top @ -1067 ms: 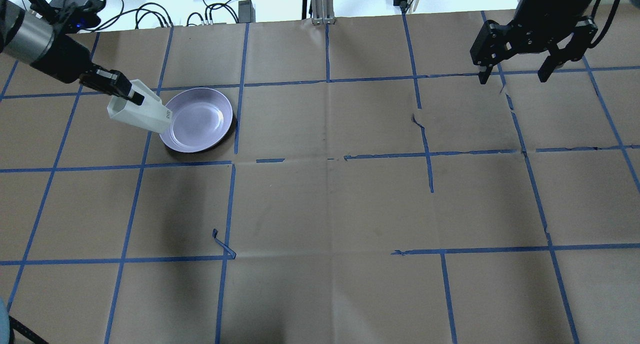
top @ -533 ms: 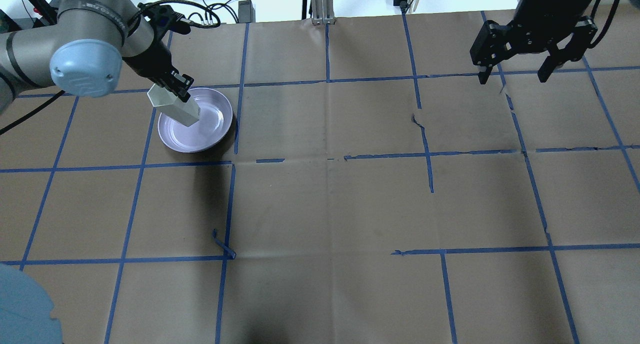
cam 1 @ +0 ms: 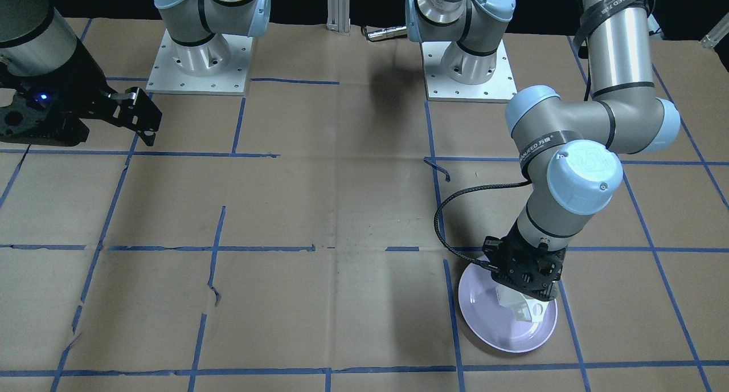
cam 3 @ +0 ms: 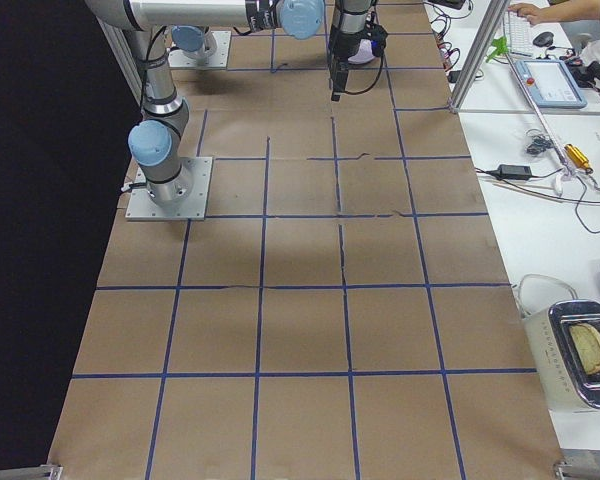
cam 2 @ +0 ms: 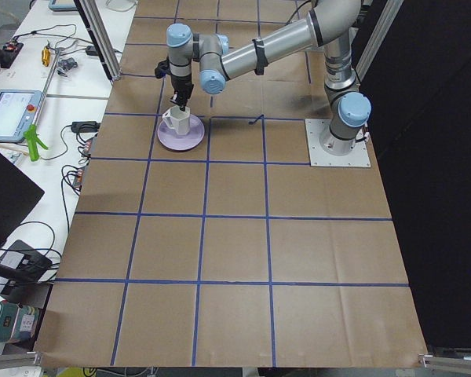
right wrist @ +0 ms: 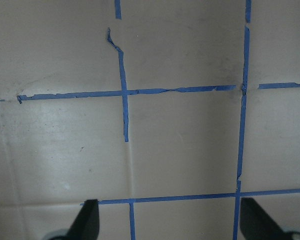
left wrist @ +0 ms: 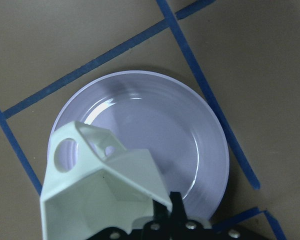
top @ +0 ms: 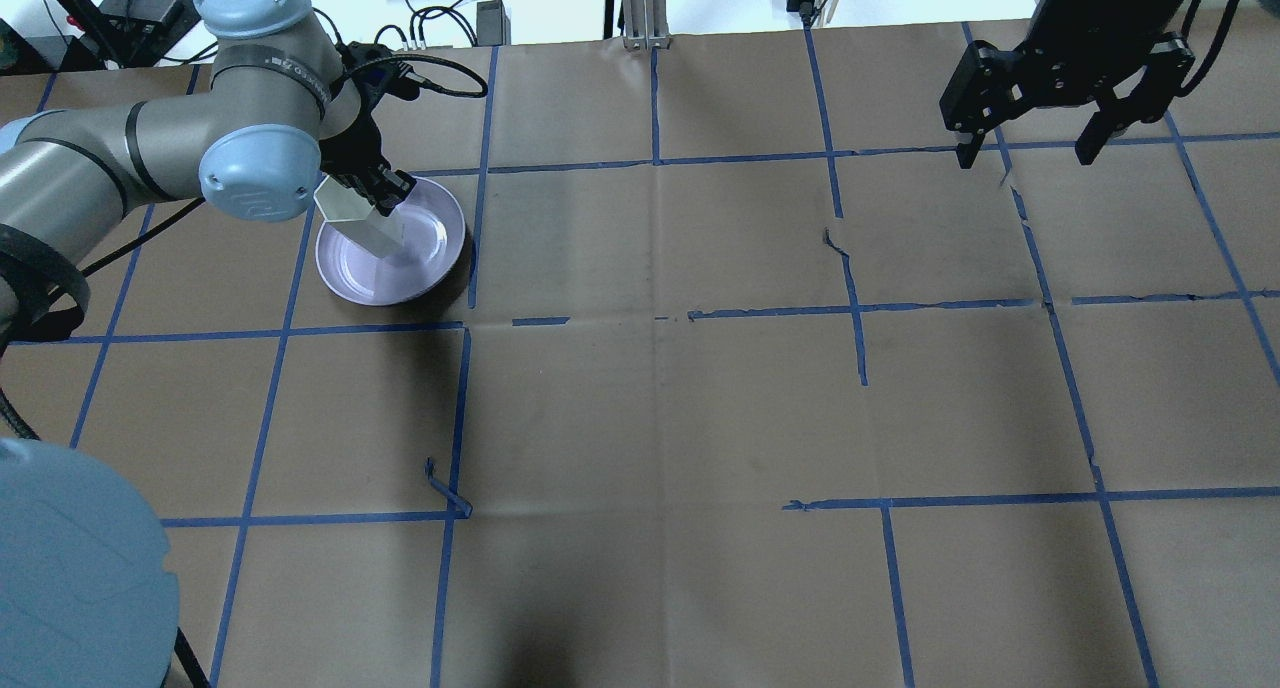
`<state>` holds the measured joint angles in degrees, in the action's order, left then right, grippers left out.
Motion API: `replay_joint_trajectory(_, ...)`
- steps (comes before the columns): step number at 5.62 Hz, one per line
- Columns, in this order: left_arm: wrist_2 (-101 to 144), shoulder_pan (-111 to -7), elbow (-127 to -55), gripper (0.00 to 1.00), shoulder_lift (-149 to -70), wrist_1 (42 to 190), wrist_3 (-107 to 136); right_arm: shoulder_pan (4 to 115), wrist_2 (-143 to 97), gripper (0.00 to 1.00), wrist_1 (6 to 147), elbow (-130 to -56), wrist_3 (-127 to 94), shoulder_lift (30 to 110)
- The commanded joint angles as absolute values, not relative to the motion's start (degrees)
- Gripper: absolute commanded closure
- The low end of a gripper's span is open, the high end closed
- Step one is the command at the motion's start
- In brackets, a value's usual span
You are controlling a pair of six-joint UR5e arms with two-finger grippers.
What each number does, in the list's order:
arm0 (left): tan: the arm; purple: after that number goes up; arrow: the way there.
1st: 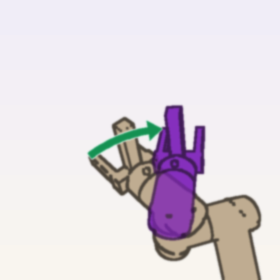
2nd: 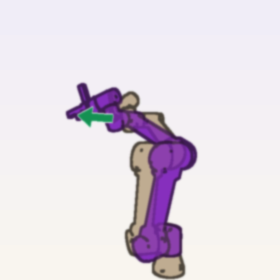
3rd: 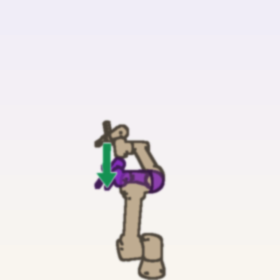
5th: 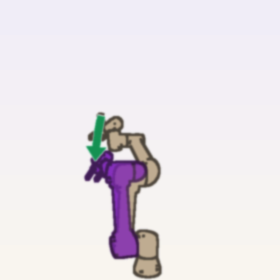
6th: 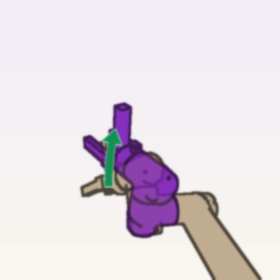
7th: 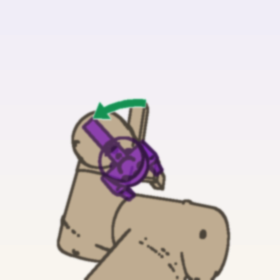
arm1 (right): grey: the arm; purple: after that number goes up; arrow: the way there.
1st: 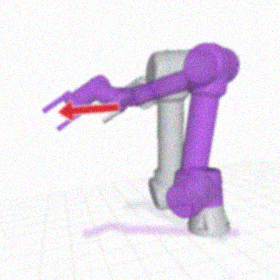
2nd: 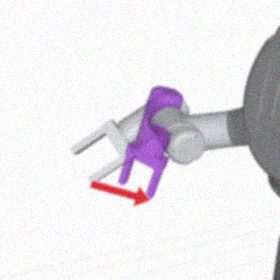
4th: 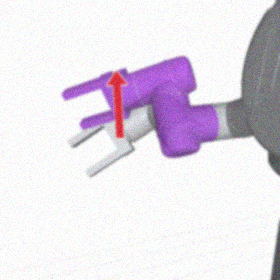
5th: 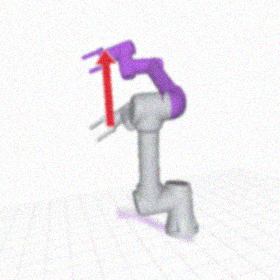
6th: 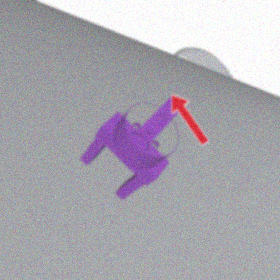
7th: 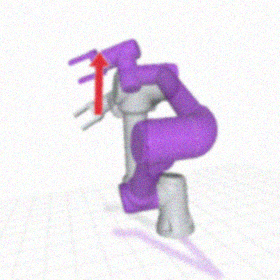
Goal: Flip cup and place on plate
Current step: 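Turn the mug upright and lower it onto the lavender plate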
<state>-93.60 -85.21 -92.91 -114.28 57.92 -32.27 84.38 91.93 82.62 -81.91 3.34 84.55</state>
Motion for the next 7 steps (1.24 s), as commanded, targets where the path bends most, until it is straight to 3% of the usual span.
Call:
replay_joint_trajectory(1,-93.5,-85.3,-93.0,0.93,-115.7,57.6,-32.3,84.4,91.9,0.0,82.6,-81.9,3.3,84.6)
replay_joint_trajectory(2,-93.4,-85.3,-94.2,0.17,-115.8,57.6,-32.0,84.4,91.9,0.0,82.6,-81.9,3.3,84.6)
replay_joint_trajectory(3,-93.3,-85.3,-94.9,0.04,-115.6,57.5,-32.0,84.4,91.9,0.0,82.6,-81.9,3.3,84.6)
replay_joint_trajectory(5,-92.9,-86.3,-92.8,0.04,-111.8,63.0,-18.6,84.4,91.9,0.0,82.6,-81.9,3.3,84.6)
replay_joint_trajectory(7,-91.5,-88.2,-82.0,0.02,-107.8,83.0,-7.4,84.4,91.9,0.0,82.6,-81.9,3.3,84.6)
